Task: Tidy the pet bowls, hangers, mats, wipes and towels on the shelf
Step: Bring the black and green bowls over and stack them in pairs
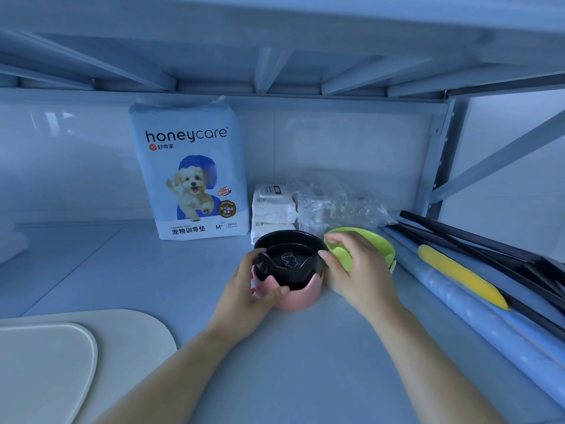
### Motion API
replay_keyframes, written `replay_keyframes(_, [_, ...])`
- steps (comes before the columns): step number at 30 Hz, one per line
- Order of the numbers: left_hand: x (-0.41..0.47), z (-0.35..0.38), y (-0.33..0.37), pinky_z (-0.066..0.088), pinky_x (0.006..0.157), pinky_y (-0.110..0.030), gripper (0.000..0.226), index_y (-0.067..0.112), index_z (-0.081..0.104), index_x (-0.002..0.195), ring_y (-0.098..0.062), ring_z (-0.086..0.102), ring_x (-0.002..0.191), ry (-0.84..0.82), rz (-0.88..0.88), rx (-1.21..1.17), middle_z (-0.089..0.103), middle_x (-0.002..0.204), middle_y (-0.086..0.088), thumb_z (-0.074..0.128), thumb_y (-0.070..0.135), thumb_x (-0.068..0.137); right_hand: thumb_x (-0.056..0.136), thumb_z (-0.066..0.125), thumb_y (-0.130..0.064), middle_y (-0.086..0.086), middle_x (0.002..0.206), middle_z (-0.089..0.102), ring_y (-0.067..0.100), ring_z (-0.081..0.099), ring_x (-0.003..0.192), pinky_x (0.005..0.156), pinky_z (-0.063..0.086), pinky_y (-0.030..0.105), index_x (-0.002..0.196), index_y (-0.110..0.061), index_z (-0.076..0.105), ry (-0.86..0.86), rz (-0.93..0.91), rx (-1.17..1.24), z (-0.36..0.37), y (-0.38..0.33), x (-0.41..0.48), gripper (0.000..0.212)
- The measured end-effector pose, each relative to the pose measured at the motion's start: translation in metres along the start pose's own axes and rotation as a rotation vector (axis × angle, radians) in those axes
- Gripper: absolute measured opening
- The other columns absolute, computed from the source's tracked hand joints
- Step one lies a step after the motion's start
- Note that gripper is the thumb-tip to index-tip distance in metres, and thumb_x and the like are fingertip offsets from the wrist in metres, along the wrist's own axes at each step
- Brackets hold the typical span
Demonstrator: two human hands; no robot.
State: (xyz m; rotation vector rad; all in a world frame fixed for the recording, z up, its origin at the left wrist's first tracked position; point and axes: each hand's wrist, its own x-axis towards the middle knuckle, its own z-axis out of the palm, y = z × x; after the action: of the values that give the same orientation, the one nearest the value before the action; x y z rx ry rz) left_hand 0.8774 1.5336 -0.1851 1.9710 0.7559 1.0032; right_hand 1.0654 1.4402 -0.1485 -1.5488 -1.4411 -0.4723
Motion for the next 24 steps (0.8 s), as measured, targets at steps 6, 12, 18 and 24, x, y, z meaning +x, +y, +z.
replay_keyframes(6, [0.000,0.002,0.003,0.040,0.085,-0.018,0.095,0.040,0.012,0.141,-0.005,0.043,0.120,0.021,-0.051,0.012,0.039,0.123,0.027,0.077,0.032,0.073,0.082,0.070,-0.021,0.001,0.103,0.067,0.022,0.061,0.097,0.080,0.037,0.014,0.102,-0.010,0.067,0.012,0.018,-0.103,-0.003,0.011,-0.001,0.022])
replay_keyframes(12, [0.003,-0.004,0.000,0.038,0.107,-0.036,0.118,0.027,0.004,0.149,-0.014,0.039,0.133,-0.069,-0.167,0.110,0.029,0.150,0.009,0.081,0.047,0.062,0.080,0.067,-0.031,-0.009,0.097,0.069,0.003,0.060,0.093,0.082,0.040,0.006,0.100,-0.014,0.070,0.006,0.013,0.129,0.000,-0.009,-0.003,0.027])
replay_keyframes(18, [0.004,-0.004,-0.002,0.042,0.082,-0.009,0.051,0.037,0.041,0.116,-0.007,0.054,0.111,-0.062,-0.151,0.027,0.051,0.110,0.028,0.073,0.035,0.077,0.080,0.065,-0.038,-0.021,0.094,0.064,0.012,0.062,0.094,0.079,0.050,0.027,0.100,-0.021,0.070,-0.078,0.020,0.111,0.010,-0.015,-0.006,0.026])
replay_keyframes(24, [0.004,-0.003,0.000,0.043,0.085,-0.006,0.067,0.045,0.026,0.139,0.009,0.053,0.106,-0.120,-0.085,-0.014,0.054,0.123,0.026,0.065,0.032,0.085,0.085,0.064,-0.031,-0.014,0.081,0.067,0.019,0.061,0.080,0.066,0.051,0.038,0.083,-0.023,0.068,-0.068,-0.004,0.099,0.015,-0.012,-0.004,0.010])
